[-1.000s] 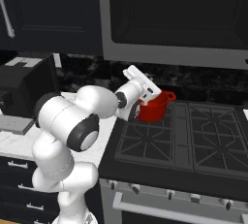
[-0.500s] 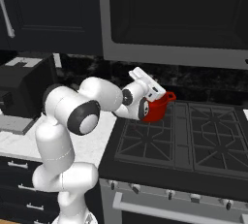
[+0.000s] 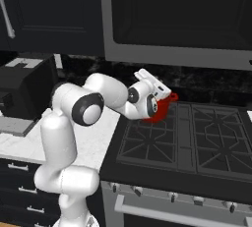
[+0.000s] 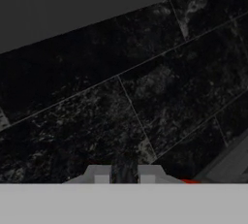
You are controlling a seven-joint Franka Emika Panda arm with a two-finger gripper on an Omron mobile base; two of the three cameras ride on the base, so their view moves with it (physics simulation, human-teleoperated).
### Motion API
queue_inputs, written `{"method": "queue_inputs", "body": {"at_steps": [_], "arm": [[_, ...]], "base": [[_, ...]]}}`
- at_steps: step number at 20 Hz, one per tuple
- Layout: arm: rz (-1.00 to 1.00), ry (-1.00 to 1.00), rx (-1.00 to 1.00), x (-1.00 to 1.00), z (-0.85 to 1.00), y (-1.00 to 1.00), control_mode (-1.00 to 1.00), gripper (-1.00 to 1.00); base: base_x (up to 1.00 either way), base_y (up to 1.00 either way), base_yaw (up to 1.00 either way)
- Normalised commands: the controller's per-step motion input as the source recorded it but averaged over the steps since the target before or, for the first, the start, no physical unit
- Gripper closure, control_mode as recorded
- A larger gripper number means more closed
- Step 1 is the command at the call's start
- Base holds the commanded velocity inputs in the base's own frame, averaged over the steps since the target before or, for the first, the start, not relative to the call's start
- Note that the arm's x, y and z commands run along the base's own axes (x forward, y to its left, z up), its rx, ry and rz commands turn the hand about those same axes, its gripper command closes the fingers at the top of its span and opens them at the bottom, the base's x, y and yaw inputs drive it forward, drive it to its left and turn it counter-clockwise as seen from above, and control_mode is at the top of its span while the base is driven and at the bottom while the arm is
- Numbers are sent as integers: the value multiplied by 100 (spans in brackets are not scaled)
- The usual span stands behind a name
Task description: Put the lemon wedge and mushroom in the pot. Retrieve the spatula and lightly stir the vegetables in the pot.
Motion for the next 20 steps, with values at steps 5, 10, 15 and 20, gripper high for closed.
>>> {"method": "queue_inputs", "body": {"at_steps": [5,10,15,20], "arm": [[-1,0,-4,26,-33,0,-100,100],[-1,0,-3,9,-20,0,-100,100],[-1,-4,0,-47,14,-1,-100,100],[-2,-3,0,-53,82,0,-100,100]], "base": [[0,0,0],[0,0,0],[0,0,0],[0,0,0]]}}
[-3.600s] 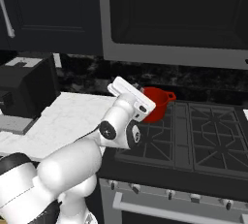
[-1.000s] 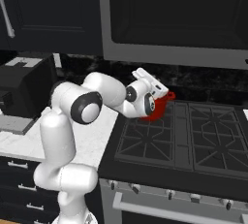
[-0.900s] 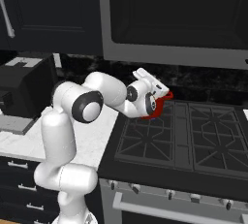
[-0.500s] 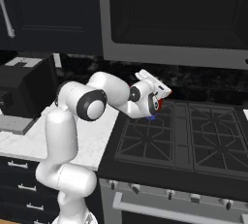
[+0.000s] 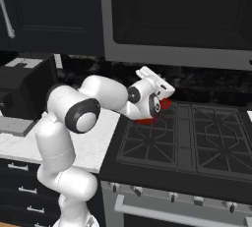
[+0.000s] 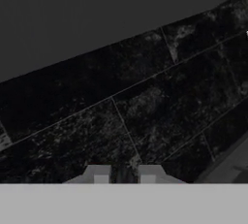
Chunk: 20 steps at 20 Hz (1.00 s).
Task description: Put the lemon wedge and mushroom in the pot. Retrieve the spatula and lightly stir the vegetables in the pot.
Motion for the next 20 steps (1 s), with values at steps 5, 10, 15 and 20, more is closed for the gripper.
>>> {"method": "queue_inputs", "body": {"at_steps": [5,10,15,20], "arm": [[-1,12,0,-33,26,18,-100,100],[0,29,0,-7,-6,42,-100,100],[0,17,0,0,-7,35,-100,100],[0,2,0,7,-31,23,-100,100]], "base": [[0,0,0],[0,0,0],[0,0,0],[0,0,0]]}}
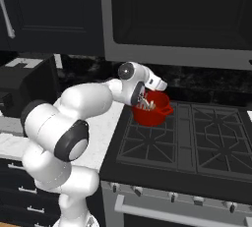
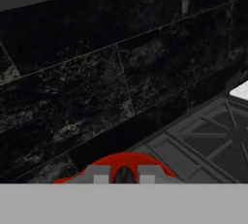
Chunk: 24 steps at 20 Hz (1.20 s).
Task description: Put the lemon wedge and mushroom in the pot. Retrieve the spatula and lightly stir the vegetables in the pot.
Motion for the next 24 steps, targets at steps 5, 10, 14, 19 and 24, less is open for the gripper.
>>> {"method": "queue_inputs", "body": {"at_steps": [5,10,14,19,24], "arm": [[0,-12,-4,25,-48,24,-100,100],[0,-29,-13,30,-39,17,-100,100],[0,-38,-16,6,-28,10,-100,100],[-3,-15,-21,0,-46,-2,-100,100],[-6,0,-15,-3,-43,-11,-100,100]], "base": [[0,0,0],[0,0,0],[0,0,0],[0,0,0],[0,0,0]]}}
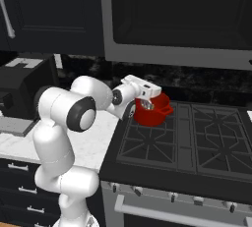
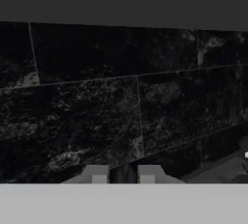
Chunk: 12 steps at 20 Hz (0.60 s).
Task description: Put the lemon wedge and mushroom in the pot. Retrieve the spatula and lightly stir the vegetables in the pot.
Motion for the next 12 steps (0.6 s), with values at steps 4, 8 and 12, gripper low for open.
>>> {"method": "queue_inputs", "body": {"at_steps": [4,8,12], "arm": [[-5,-5,-16,-39,-25,-5,-100,100],[-5,-26,-26,-58,0,0,-100,100],[-4,-27,-22,-33,1,0,-100,100]], "base": [[0,0,0],[0,0,0],[0,0,0]]}}
